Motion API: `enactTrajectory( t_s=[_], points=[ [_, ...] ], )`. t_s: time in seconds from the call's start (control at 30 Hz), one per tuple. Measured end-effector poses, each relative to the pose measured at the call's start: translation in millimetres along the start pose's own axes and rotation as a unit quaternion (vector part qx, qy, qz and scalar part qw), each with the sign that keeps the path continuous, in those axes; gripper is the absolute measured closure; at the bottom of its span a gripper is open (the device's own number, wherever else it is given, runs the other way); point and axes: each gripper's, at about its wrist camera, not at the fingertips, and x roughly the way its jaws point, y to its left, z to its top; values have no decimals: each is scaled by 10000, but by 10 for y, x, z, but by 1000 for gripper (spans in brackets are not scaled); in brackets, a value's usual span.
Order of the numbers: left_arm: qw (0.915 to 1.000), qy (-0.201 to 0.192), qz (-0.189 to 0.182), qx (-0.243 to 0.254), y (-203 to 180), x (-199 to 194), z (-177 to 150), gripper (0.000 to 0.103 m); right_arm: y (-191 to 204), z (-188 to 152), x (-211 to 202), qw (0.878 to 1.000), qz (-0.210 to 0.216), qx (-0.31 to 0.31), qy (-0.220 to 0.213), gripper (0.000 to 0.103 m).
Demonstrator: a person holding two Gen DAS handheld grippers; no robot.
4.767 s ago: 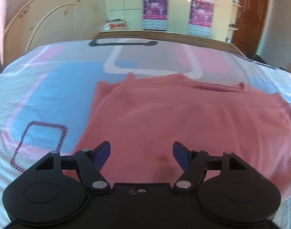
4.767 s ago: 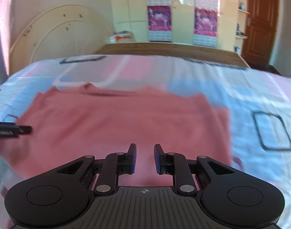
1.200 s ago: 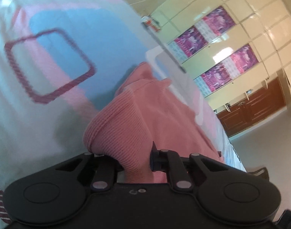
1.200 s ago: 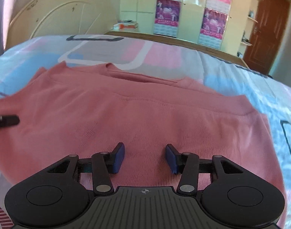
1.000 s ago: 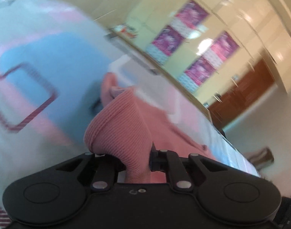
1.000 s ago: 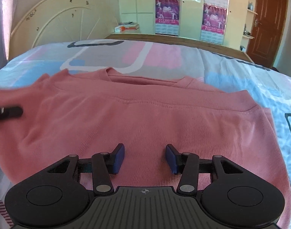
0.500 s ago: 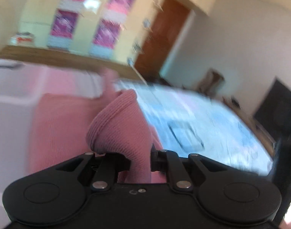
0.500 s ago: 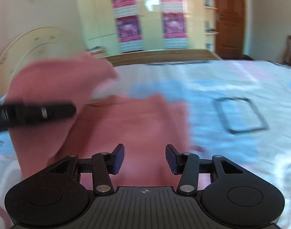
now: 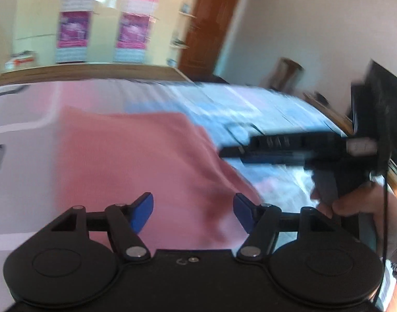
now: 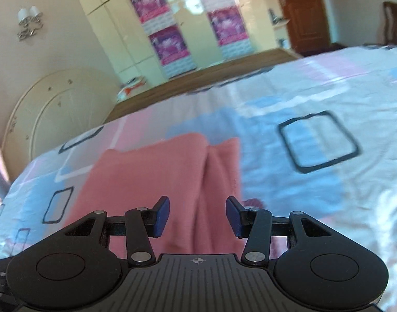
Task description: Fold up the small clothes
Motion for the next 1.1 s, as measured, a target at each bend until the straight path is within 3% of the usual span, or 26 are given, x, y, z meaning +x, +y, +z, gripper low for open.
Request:
enactTrajectory(
  t_s=[0.1,0.23,0.27,0.3,0.33,0.43,0.53,0.63,0.73,0.8,0.93,1.1],
  points=[
    [9980,-151,554,-250,289,-49,61,37,31,11,278,9992,108,117,361,55],
    [9924,-71,1011,-692,653,14,82,37,4,5,594,9972,261,260,657,56],
    [9910,-44,1073,-795,727,36,81,37,-5,13,656,9968,306,279,690,61],
    [9899,-27,1082,-911,791,67,79,35,-1,19,691,9968,311,295,681,82],
    [9893,-18,1072,-986,830,77,89,34,7,27,714,9963,368,301,715,88],
    [9882,-79,1062,-1104,869,66,125,36,54,53,707,9968,363,154,702,93],
    [9885,-228,941,-1158,820,65,226,36,132,139,457,9994,198,-225,198,94],
    [9906,-214,784,-1097,707,170,285,36,89,204,261,9991,95,-418,17,94],
    [9913,83,735,-1092,643,401,228,36,-75,95,301,9986,-322,-377,192,93],
    [9898,198,938,-1050,632,515,155,32,-174,13,427,9979,-250,-209,559,93],
    [9880,237,881,-1246,712,481,148,31,-176,-27,233,9990,-232,-139,362,86],
    [9896,185,928,-1087,668,418,131,32,-79,-194,-131,9979,-309,-493,278,84]
  ],
)
